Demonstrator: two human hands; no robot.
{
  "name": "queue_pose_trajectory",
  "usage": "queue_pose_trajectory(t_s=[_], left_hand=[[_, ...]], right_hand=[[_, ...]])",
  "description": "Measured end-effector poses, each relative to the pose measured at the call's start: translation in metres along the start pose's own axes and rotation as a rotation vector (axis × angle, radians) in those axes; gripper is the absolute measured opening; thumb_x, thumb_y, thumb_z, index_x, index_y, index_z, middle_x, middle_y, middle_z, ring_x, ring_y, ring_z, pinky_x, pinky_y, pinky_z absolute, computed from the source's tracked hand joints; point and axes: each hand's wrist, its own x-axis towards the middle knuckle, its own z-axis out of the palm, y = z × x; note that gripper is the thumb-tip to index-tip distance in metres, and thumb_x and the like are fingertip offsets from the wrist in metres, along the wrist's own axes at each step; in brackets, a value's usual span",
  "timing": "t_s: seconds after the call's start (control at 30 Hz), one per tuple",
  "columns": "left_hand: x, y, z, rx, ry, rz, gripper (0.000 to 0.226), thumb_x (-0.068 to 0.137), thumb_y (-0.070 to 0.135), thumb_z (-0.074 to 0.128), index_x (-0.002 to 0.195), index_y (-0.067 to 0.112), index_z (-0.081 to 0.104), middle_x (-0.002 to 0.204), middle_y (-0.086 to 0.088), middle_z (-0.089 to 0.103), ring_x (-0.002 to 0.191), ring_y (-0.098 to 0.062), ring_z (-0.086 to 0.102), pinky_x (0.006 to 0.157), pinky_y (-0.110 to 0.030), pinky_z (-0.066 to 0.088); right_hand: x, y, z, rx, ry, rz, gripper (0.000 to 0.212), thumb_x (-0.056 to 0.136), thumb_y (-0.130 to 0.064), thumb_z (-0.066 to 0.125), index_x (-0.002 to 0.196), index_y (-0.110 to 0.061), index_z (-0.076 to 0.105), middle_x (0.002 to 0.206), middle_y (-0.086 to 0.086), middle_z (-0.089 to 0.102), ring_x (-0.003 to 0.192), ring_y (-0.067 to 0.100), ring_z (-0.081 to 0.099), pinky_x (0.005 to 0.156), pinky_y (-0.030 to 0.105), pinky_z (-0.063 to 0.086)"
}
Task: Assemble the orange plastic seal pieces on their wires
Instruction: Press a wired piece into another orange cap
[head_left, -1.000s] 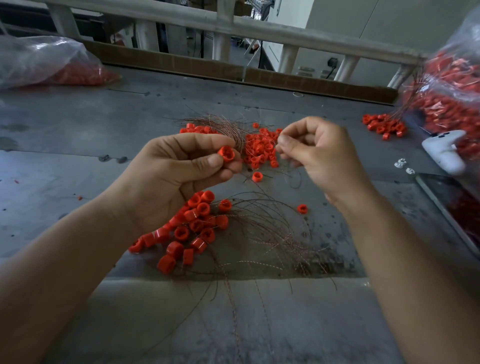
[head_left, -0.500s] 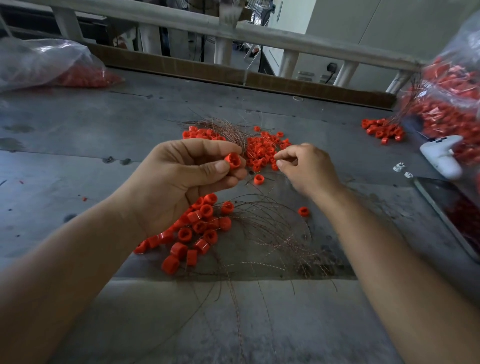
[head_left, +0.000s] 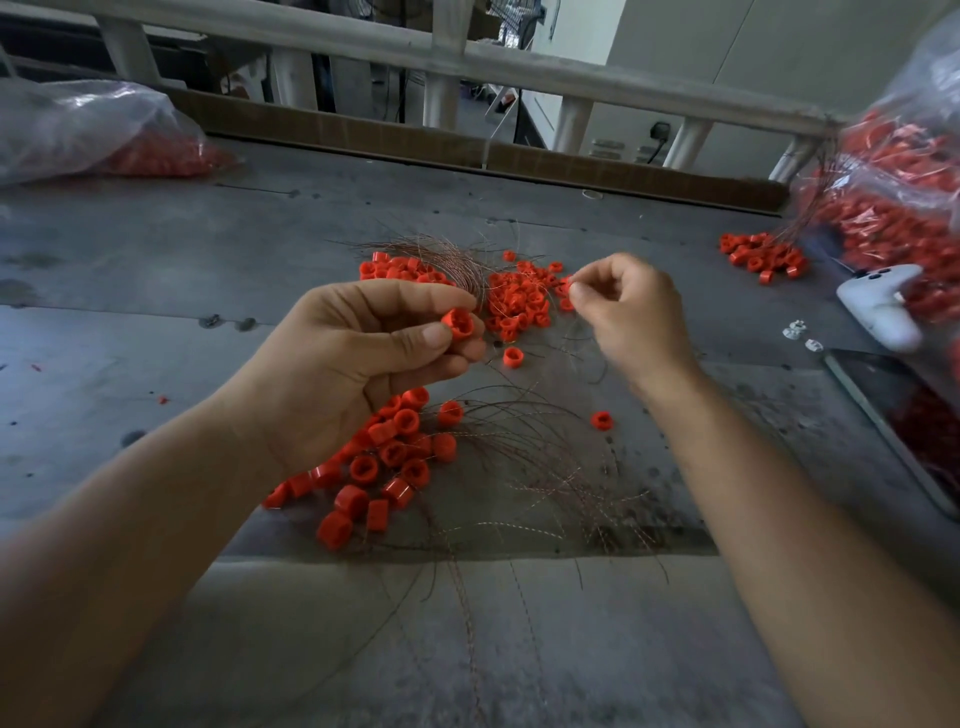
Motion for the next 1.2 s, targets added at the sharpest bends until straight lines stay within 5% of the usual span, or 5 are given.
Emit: queue_pose_trajectory(t_s=[0.1, 0.23, 0.4, 0.53, 1.2], left_hand=[[0.000, -0.001, 0.000, 0.009, -0.011, -0.001, 0.024, 0.065, 0.000, 0.056, 0.077, 0.008, 0.075, 0.076, -0.008, 0.072, 0.071, -0.014, 0.070, 0.061, -0.017, 0.054], [0.000, -0.001, 0.001, 0.016, -0.020, -0.001, 0.023, 0.064, 0.001, 0.057, 0.077, 0.008, 0.075, 0.076, -0.008, 0.072, 0.071, -0.014, 0.070, 0.061, -0.018, 0.054], [0.000, -0.002, 0.002, 0.048, -0.018, 0.001, 0.024, 0.064, 0.001, 0.057, 0.076, 0.011, 0.075, 0.075, -0.007, 0.072, 0.071, -0.014, 0.070, 0.061, -0.018, 0.054], [0.000, -0.003, 0.002, 0.063, -0.008, 0.003, 0.025, 0.064, 0.002, 0.056, 0.076, 0.012, 0.076, 0.075, -0.007, 0.072, 0.072, -0.014, 0.070, 0.061, -0.017, 0.054], [0.001, -0.004, 0.005, 0.169, 0.149, 0.053, 0.023, 0.057, 0.007, 0.060, 0.080, 0.007, 0.065, 0.068, -0.005, 0.071, 0.065, -0.012, 0.069, 0.060, -0.018, 0.054]], right_hand=[[-0.003, -0.009, -0.009, 0.221, 0.013, 0.006, 0.025, 0.087, -0.008, 0.054, 0.071, -0.027, 0.053, 0.073, -0.007, 0.063, 0.075, 0.011, 0.062, 0.076, 0.028, 0.051], [-0.012, -0.021, -0.014, 0.320, -0.053, -0.033, 0.023, 0.093, -0.013, 0.050, 0.074, -0.023, 0.057, 0.062, -0.010, 0.059, 0.061, 0.001, 0.058, 0.064, 0.020, 0.050], [-0.027, -0.037, -0.011, 0.453, -0.328, -0.092, 0.025, 0.093, -0.004, 0.047, 0.081, -0.019, 0.062, 0.061, -0.010, 0.058, 0.059, -0.003, 0.056, 0.057, 0.014, 0.046], [-0.035, -0.043, -0.007, 0.529, -0.490, -0.101, 0.026, 0.091, 0.001, 0.047, 0.087, -0.020, 0.062, 0.063, -0.011, 0.060, 0.067, 0.001, 0.060, 0.064, 0.029, 0.052], [-0.049, -0.053, 0.002, 0.361, -0.421, -0.337, 0.032, 0.080, -0.005, 0.065, 0.089, -0.034, 0.059, 0.078, -0.013, 0.060, 0.075, -0.001, 0.061, 0.071, 0.016, 0.051]])
